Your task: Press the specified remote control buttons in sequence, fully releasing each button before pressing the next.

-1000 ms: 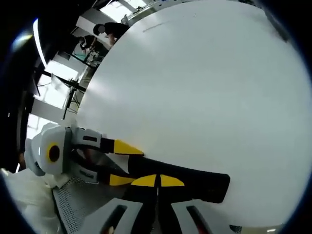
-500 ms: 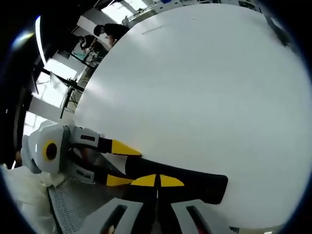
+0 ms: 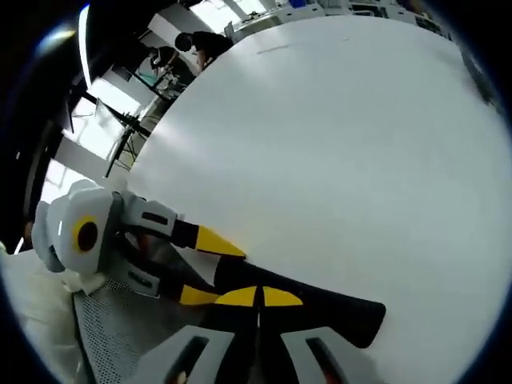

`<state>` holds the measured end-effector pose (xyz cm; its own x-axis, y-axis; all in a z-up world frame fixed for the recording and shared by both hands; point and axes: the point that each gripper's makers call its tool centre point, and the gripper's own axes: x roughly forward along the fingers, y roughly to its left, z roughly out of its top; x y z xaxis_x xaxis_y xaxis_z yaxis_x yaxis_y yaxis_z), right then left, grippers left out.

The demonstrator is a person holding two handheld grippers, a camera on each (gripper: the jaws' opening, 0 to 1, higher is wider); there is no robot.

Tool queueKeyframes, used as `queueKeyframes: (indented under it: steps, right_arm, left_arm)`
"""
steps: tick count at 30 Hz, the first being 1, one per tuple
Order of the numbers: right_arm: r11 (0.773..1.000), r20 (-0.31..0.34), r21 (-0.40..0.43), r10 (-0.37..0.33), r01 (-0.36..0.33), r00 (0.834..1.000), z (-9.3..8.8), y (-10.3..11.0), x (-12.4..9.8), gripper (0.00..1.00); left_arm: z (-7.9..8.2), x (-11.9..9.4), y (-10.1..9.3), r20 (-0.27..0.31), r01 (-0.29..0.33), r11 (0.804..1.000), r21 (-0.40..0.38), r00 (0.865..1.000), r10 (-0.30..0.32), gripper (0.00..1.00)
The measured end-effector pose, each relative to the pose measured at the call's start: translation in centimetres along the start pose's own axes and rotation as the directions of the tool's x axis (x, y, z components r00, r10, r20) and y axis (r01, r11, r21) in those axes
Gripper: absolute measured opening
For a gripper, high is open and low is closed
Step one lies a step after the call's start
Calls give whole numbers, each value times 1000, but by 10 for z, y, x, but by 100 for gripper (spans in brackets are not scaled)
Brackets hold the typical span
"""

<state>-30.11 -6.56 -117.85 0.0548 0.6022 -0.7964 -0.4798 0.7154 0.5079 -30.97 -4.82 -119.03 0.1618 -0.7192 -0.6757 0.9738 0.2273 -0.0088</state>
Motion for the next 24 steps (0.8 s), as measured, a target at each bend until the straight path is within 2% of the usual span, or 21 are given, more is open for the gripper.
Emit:
queueKeyframes:
  steps: [6, 12, 21, 24]
  right_arm:
    - [1000, 4, 19, 4, -4, 1000, 0, -2, 0, 0]
    - [996, 14, 78, 30, -31, 999, 0, -3, -1, 0]
    - [998, 16, 52, 19, -20, 1000, -1, -1, 0, 0]
    - [1000, 29, 17, 1, -1, 1000, -1, -1, 0, 0]
  left_arm:
    - [0, -1, 0, 3, -2, 1000, -3, 1000, 2, 25]
    - [0, 0, 0, 3, -7, 1000, -10, 1000, 7, 25]
    - [0, -1, -1, 1, -12, 1000, -10, 1000, 12, 25]
    - [3, 1, 0, 3, -23, 1000, -19, 1000, 23, 25]
